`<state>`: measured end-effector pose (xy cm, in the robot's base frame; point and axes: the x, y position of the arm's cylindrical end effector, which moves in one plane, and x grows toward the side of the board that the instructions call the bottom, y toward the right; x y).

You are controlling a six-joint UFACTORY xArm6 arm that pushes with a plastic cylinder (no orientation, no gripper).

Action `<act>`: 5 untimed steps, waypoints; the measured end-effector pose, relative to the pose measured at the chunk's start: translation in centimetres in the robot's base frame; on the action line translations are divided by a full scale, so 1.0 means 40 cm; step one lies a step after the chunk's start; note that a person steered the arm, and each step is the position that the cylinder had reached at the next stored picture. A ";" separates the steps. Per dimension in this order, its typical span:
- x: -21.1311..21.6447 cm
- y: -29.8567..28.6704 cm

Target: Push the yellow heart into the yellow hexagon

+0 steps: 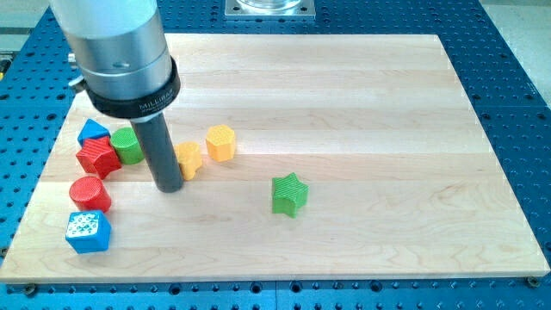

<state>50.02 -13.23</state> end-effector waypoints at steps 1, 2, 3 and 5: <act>-0.008 0.000; 0.011 0.024; -0.031 0.034; -0.027 -0.001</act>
